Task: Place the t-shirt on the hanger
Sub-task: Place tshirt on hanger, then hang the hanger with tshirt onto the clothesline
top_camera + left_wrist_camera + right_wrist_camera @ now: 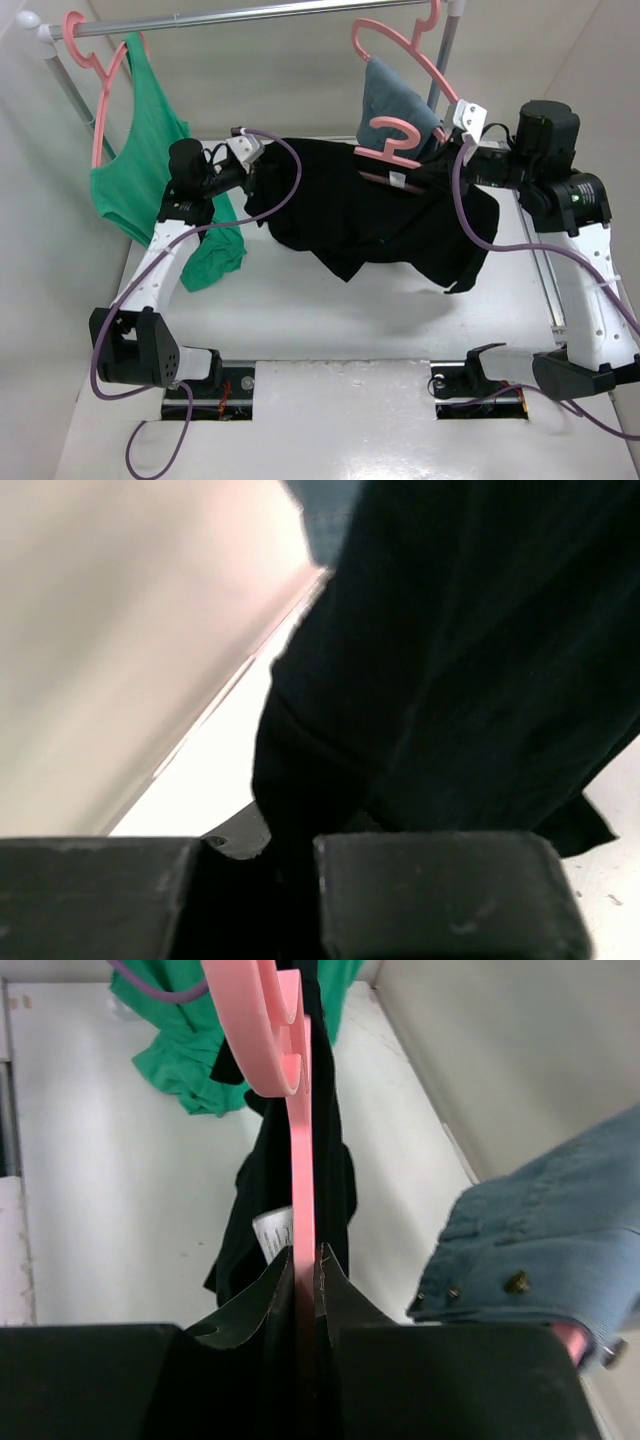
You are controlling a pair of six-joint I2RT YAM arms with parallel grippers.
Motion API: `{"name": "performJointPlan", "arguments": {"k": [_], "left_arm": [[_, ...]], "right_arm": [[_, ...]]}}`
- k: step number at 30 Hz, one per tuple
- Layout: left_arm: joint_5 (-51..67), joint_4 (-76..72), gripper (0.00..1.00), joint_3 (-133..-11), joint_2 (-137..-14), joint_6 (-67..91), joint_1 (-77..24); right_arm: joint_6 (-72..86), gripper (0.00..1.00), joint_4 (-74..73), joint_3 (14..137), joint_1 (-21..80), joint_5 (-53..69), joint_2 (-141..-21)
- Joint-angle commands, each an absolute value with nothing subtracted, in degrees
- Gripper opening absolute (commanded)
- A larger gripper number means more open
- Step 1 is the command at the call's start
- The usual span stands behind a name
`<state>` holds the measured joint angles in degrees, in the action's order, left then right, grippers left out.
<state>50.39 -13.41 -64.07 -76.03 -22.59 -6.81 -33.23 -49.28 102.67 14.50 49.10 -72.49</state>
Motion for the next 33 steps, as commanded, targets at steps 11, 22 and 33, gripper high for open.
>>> {"name": "performJointPlan", "arguments": {"k": [11, 22, 33], "left_arm": [[43.1, -8.1, 0.0, -61.6, -76.6, -27.3, -4.3], [42.1, -3.4, 0.41, -63.1, -78.3, -29.5, -4.3], [46.3, -3.7, 1.0, -69.0, -73.8, -21.3, -4.3]], "right_arm": [[-34.7, 0.0, -51.2, 115.0, 13.3, 43.6, -70.5], [-24.7, 0.0, -41.2, 115.2, 13.3, 47.4, -72.7], [-16.3, 0.0, -39.4, 138.2, 26.5, 11.9, -92.8]]}}
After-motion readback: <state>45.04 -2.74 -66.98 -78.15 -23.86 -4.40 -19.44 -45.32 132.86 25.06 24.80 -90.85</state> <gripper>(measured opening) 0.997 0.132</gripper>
